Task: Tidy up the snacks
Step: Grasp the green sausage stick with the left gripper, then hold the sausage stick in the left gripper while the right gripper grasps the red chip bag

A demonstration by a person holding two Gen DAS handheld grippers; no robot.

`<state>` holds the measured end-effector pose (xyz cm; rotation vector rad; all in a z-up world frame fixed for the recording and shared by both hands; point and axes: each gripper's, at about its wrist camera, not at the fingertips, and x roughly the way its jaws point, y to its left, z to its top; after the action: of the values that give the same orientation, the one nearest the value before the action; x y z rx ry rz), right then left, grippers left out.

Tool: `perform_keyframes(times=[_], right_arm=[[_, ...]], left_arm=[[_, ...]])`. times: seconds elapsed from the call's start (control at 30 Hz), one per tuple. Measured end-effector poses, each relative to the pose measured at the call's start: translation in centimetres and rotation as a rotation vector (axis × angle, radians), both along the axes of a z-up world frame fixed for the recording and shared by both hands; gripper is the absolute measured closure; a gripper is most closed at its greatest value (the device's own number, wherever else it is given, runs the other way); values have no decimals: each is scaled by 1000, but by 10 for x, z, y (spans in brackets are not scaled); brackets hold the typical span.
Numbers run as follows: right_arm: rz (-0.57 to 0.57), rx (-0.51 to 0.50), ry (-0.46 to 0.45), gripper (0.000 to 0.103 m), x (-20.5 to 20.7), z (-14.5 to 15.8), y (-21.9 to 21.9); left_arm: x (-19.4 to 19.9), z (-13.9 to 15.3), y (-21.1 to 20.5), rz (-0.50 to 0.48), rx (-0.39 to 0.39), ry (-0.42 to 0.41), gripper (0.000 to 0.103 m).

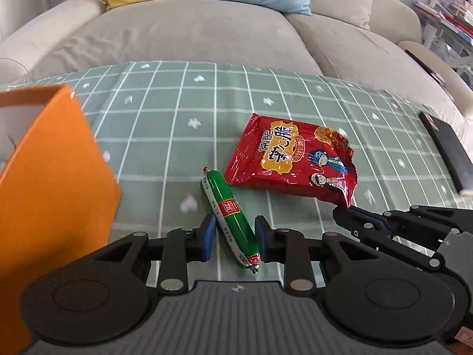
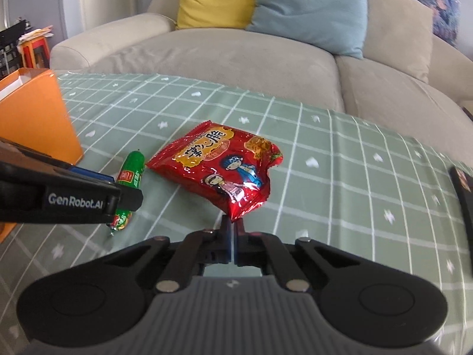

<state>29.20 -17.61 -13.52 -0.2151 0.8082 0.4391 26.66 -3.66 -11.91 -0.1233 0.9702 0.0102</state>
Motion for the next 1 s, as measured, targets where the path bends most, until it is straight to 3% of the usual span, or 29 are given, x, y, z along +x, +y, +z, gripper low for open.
perform_keyframes(times=[0.5,0.73,0.87,0.93,1.0], right_arm=[[-133,54,119,103,-116,20,-17],[-83,40,3,100,-124,22,-9],[-74,31,-64,66,-107,23,-9],[-57,16,-95,64,-94,24,-9],[-31,0,-115,52,-80,23,-9]], left_arm=[[-93,3,-3,-120,-52,33,73],[-104,4,7,-90,-16,16,73],[-96,3,14,-70,-49,31,73],[-94,2,17,-63,-64,35,72],[-90,1,19,-47,-81,45,72]])
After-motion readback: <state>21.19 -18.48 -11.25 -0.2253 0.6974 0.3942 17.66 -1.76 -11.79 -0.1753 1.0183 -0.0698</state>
